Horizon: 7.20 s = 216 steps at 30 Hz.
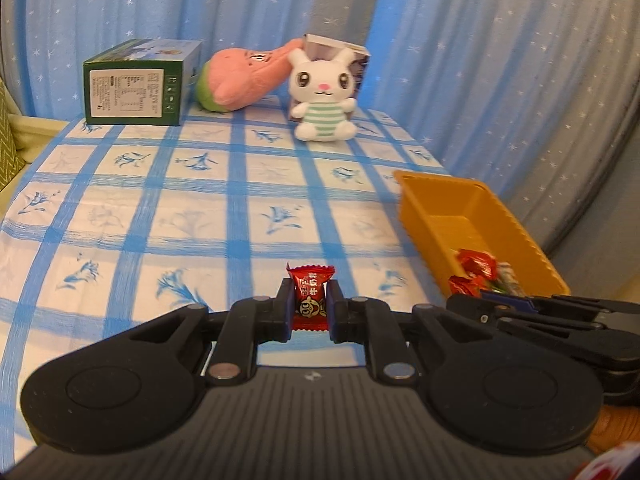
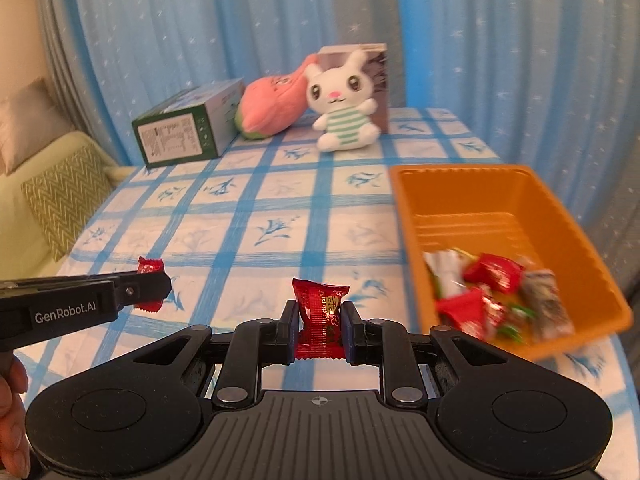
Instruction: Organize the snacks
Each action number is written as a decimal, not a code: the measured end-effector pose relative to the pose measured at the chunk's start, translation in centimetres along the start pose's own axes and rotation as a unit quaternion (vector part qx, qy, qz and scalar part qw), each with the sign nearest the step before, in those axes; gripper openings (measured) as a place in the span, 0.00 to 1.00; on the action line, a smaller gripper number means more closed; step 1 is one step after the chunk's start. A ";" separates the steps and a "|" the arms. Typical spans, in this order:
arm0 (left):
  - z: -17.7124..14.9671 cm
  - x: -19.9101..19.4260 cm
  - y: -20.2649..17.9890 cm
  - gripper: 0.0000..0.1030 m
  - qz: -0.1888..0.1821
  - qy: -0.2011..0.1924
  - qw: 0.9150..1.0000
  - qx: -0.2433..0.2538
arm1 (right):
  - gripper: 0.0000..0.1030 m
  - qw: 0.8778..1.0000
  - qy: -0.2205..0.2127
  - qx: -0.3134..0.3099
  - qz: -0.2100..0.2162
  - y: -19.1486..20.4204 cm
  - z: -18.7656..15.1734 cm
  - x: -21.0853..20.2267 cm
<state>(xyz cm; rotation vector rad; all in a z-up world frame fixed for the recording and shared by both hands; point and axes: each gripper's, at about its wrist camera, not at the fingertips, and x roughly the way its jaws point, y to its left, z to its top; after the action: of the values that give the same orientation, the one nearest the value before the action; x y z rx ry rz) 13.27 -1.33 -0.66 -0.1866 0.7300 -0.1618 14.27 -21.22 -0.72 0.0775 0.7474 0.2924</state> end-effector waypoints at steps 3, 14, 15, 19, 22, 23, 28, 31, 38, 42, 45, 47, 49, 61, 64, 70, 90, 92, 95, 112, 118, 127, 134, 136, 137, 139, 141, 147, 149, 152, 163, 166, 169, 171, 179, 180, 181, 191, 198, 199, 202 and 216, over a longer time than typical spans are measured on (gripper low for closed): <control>-0.4 -1.1 -1.7 0.14 -0.004 0.000 1.000 0.008 | 0.21 1.000 -0.007 0.009 -0.006 -0.9 -0.4 -2.1; -1.0 -3.4 -6.8 0.14 -0.031 -0.003 0.999 0.040 | 0.21 0.998 -0.027 0.048 -0.036 -5.1 -1.7 -7.0; -0.9 -3.4 -7.2 0.14 -0.033 -0.003 0.999 0.043 | 0.21 0.997 -0.029 0.052 -0.039 -5.5 -1.7 -7.4; -0.9 -3.4 -8.9 0.14 -0.045 -0.003 0.997 0.055 | 0.21 0.996 -0.034 0.065 -0.051 -7.0 -1.9 -8.3; -0.8 -3.1 -10.1 0.14 -0.055 0.000 0.997 0.061 | 0.21 0.995 -0.038 0.069 -0.061 -8.0 -1.9 -8.9; -0.8 -3.0 -10.5 0.14 -0.057 0.001 0.996 0.064 | 0.21 0.995 -0.039 0.071 -0.064 -8.3 -1.9 -9.1; -0.8 -2.1 -12.3 0.14 -0.071 0.006 0.995 0.074 | 0.21 0.993 -0.040 0.081 -0.075 -9.9 -1.9 -9.7; -0.7 -1.7 -13.2 0.14 -0.078 0.007 0.994 0.079 | 0.21 0.992 -0.040 0.085 -0.079 -10.5 -1.9 -9.8; -0.5 -0.8 -14.5 0.14 -0.087 0.013 0.992 0.088 | 0.21 0.991 -0.039 0.094 -0.086 -11.7 -2.0 -9.9; -0.4 -0.3 -15.0 0.14 -0.089 0.015 0.992 0.090 | 0.21 0.991 -0.038 0.097 -0.088 -12.2 -2.0 -9.7; -0.3 0.1 -15.2 0.14 -0.090 0.017 0.992 0.092 | 0.21 0.990 -0.038 0.100 -0.089 -12.5 -1.9 -9.6; -0.3 0.3 -15.4 0.14 -0.091 0.018 0.991 0.093 | 0.21 0.990 -0.037 0.100 -0.090 -12.6 -1.9 -9.4; -0.2 0.6 -15.6 0.14 -0.093 0.019 0.991 0.094 | 0.21 0.990 -0.036 0.102 -0.091 -12.8 -1.9 -9.3; 0.5 2.2 -16.4 0.14 -0.099 0.023 0.990 0.097 | 0.21 0.989 -0.034 0.102 -0.097 -13.8 -1.5 -8.4; 1.0 2.9 -16.6 0.14 -0.099 0.024 0.990 0.098 | 0.21 0.990 -0.033 0.098 -0.100 -14.2 -1.3 -8.0; 2.1 4.4 -17.0 0.14 -0.099 0.025 0.990 0.096 | 0.21 0.991 -0.032 0.086 -0.100 -15.3 -0.1 -6.7; 5.3 12.0 -18.1 0.14 -0.094 0.057 0.988 0.106 | 0.21 0.995 -0.006 0.047 -0.083 -18.1 4.4 -0.2; 5.8 12.7 -18.1 0.14 -0.092 0.058 0.988 0.107 | 0.21 0.996 -0.003 0.048 -0.081 -18.5 4.7 0.4; 6.3 13.6 -18.2 0.14 -0.093 0.060 0.988 0.106 | 0.21 0.996 0.003 0.047 -0.079 -18.8 5.1 1.1; 8.4 17.5 -17.5 0.14 -0.082 0.073 0.989 0.096 | 0.21 0.996 0.014 0.049 -0.075 -19.9 7.5 4.5; 9.2 18.8 -17.3 0.14 -0.079 0.075 0.989 0.097 | 0.21 0.996 0.018 0.047 -0.074 -20.0 8.3 5.9; 9.8 20.3 -17.3 0.14 -0.074 0.082 0.989 0.095 | 0.21 0.996 0.028 0.045 -0.071 -20.4 9.2 7.4; 9.7 21.1 -17.2 0.14 -0.070 0.086 0.989 0.094 | 0.21 0.996 0.033 0.050 -0.066 -20.6 9.5 8.3; 9.7 21.1 -17.2 0.14 -0.069 0.085 0.990 0.093 | 0.21 0.996 0.034 0.050 -0.065 -20.6 9.5 8.3; 9.7 21.1 -17.1 0.14 -0.070 0.084 0.990 0.092 | 0.21 0.996 0.034 0.050 -0.065 -20.6 9.5 8.3; 9.7 21.2 -17.0 0.15 -0.074 0.084 0.990 0.086 | 0.21 0.996 0.033 0.050 -0.065 -20.6 9.3 8.3; 9.8 21.3 -17.0 0.26 -0.071 0.083 0.991 0.083 | 0.21 0.996 0.033 0.051 -0.065 -20.6 9.3 8.2; 9.7 20.9 -16.8 0.39 -0.068 0.077 0.991 0.085 | 0.22 0.996 0.031 0.052 -0.066 -20.7 9.2 8.0; 9.7 20.7 -16.7 0.39 -0.067 0.078 0.991 0.087 | 0.22 0.996 0.031 0.052 -0.066 -20.6 9.2 8.0; 9.7 20.3 -16.3 0.39 -0.066 0.076 0.991 0.087 | 0.22 0.996 0.029 0.052 -0.065 -20.6 9.2 7.8; 9.7 19.6 -14.5 0.39 -0.055 0.075 0.992 0.088 | 0.22 0.996 0.024 0.062 -0.056 -20.1 10.0 7.7; 9.7 19.5 -14.3 0.39 -0.055 0.074 0.992 0.086 | 0.22 0.996 0.022 0.062 -0.054 -19.9 10.3 7.7; 9.6 19.4 -14.0 0.39 -0.054 0.073 0.992 0.084 | 0.22 0.996 0.019 0.070 -0.046 -20.0 10.5 7.9; 9.6 19.4 -13.9 0.40 -0.052 0.073 0.992 0.084 | 0.22 0.996 0.018 0.084 -0.037 -20.3 10.6 8.0; 9.1 18.8 -12.9 0.62 -0.047 0.074 0.993 0.075 | 0.64 0.993 0.009 0.117 -0.028 -21.3 10.0 7.6; 9.0 18.7 -12.9 0.63 -0.046 0.073 0.993 0.076 | 0.64 0.993 0.008 0.118 -0.029 -21.4 9.9 7.5; 8.9 18.6 -12.9 0.67 -0.045 0.072 0.993 0.077 | 0.64 0.993 0.009 0.118 -0.030 -21.5 9.7 7.3; 8.3 16.2 -12.7 0.93 -0.020 0.046 0.995 0.086 | 0.65 0.992 0.010 0.111 -0.060 -21.7 8.5 4.7; 7.9 13.9 -12.6 1.00 -0.010 0.037 0.996 0.080 | 0.74 0.992 0.015 0.104 -0.067 -20.9 7.5 2.4; 7.8 13.4 -12.6 1.00 -0.012 0.036 0.996 0.080 | 0.74 0.992 0.016 0.104 -0.068 -20.8 7.4 2.0; 7.2 12.1 -12.6 1.00 -0.014 0.036 0.996 0.078 | 0.74 0.992 0.019 0.100 -0.072 -20.2 7.0 0.8; 4.1 4.7 -12.8 1.00 -0.013 0.034 0.997 0.061 | 0.75 0.992 0.010 0.103 -0.072 -16.4 4.3 -5.1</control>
<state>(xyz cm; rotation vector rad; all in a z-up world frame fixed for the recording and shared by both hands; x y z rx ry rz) 18.42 -14.32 2.22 -0.0746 0.7834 -0.2388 17.49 -38.23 2.95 0.2141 0.7976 0.0776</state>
